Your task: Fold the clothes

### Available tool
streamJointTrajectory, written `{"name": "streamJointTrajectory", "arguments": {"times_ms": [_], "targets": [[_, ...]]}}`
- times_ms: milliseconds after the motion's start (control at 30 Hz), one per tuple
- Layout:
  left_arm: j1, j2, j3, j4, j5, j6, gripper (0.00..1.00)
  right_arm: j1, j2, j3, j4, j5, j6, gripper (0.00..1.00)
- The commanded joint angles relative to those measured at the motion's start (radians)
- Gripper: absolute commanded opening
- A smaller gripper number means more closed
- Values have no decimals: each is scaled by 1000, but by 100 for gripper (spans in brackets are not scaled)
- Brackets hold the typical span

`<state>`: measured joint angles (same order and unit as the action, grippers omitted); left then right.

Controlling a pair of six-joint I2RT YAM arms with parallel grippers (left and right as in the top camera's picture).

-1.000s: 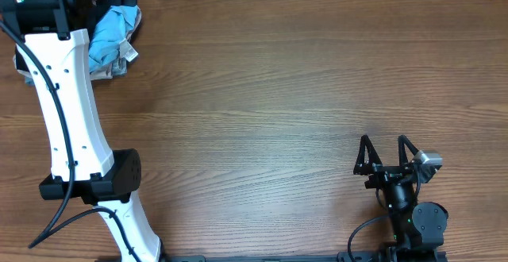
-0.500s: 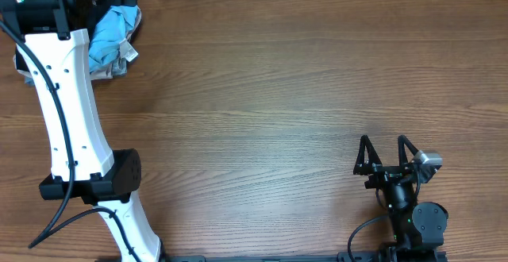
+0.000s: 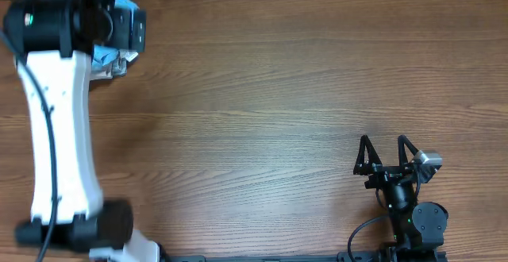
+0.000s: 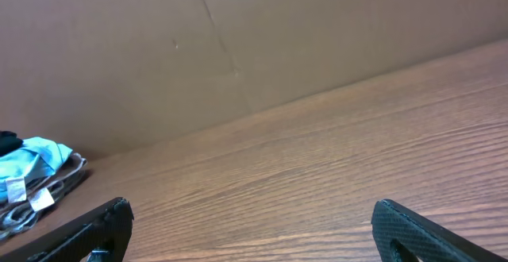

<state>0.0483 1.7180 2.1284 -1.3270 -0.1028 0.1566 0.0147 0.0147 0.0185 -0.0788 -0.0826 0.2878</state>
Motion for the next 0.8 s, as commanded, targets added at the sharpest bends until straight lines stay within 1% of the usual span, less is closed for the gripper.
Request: {"name": "streamJointTrajectory", "arguments": {"times_ms": [0,67,200,267,400,500,567,633,767], "targets": [[3,-204,-192,74,73,4,100,6,-12,-11,5,-9,4,100],[3,-313,-359,191,144,3,100,6,-12,-11,5,-9,4,100],[3,-562,-753,531,281,-4,100,6,-12,-11,5,-9,4,100],[3,-687,-949,697,313,-23,100,6,-12,-11,5,-9,4,100],[3,-985,-1353,1002,314,-104,100,6,-12,-11,5,-9,4,100],[3,-1184,-1571,1113,314,-113,100,6,-12,-11,5,-9,4,100],[4,-1295,-1677,1157,312,-113,100,6,-12,-11,5,-9,4,100],[5,-1398,-1766,1191,305,-113,100,6,-12,-11,5,-9,4,100],[6,-1548,-1879,1212,294,-113,100,6,-12,-11,5,-8,4,100]]}}
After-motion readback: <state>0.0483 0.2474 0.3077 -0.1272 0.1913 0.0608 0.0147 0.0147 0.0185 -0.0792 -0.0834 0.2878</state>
